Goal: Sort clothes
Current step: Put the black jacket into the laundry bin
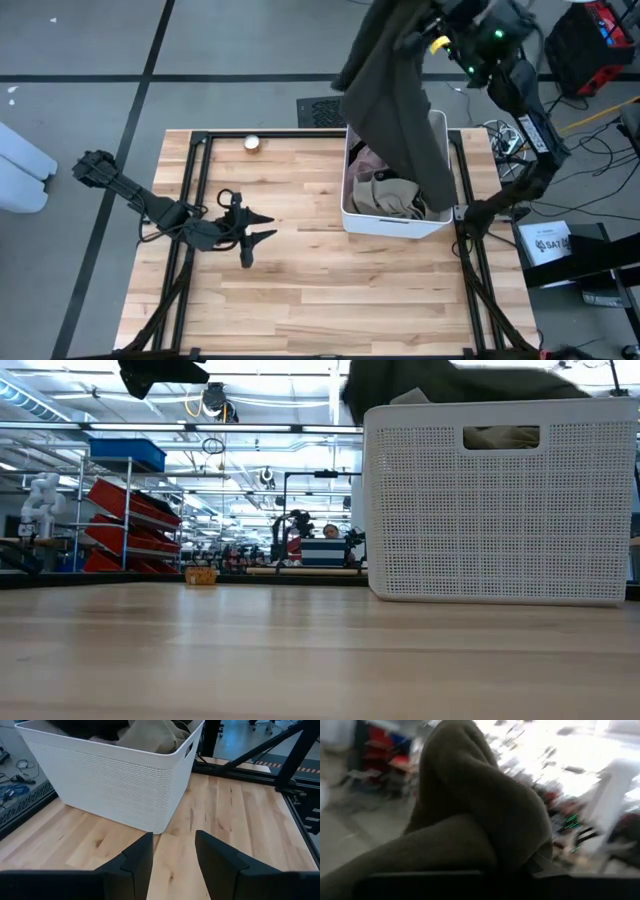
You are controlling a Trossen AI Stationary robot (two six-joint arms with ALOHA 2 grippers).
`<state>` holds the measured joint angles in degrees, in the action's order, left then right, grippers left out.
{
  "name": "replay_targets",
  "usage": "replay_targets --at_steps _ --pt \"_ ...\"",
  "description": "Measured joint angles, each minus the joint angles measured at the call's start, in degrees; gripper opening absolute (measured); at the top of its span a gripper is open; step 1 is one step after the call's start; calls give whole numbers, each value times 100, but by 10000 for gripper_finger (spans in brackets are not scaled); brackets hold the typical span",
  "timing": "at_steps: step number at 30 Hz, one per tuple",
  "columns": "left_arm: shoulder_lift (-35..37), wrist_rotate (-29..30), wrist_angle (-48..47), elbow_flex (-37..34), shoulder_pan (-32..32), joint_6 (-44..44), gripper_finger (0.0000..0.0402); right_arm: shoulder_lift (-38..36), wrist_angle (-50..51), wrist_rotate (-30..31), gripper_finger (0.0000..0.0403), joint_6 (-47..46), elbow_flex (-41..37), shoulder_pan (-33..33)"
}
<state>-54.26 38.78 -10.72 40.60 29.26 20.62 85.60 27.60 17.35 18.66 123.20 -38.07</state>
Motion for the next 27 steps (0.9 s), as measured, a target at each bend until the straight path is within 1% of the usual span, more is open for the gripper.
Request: replay_targets --at_steps 2,3,7,13,16,21,23,25,27 --pt "0 -62 -15 0 0 -5 154 78 479 -562 26 -326 2 -314" --pt "0 -107 -25 0 0 -5 154 123 729 -735 26 -433 2 -440" --pt "0 -126 -83 0 0 -20 154 165 1829 -883 26 -642 0 -755" --pt "0 -126 -73 0 -29 -301 154 -26 3377 -1046 26 -1144 7 -842" --pt "0 -124 -72 0 -56 -322 154 -217 3945 -1210 26 -1522 4 -768" --pt "0 -126 -73 0 -143 -361 154 -749 4298 -1881 26 -2244 4 -550" --pt "0 -126 -74 0 -166 -441 154 -976 4434 -2123 26 -2593 4 -358" --pt "0 -128 -72 0 -177 -461 154 -1241 4786 -2350 26 -2962 4 -79" --pt "0 -128 -70 0 -181 -470 154 -1480 5161 -2304 26 -3274 4 275"
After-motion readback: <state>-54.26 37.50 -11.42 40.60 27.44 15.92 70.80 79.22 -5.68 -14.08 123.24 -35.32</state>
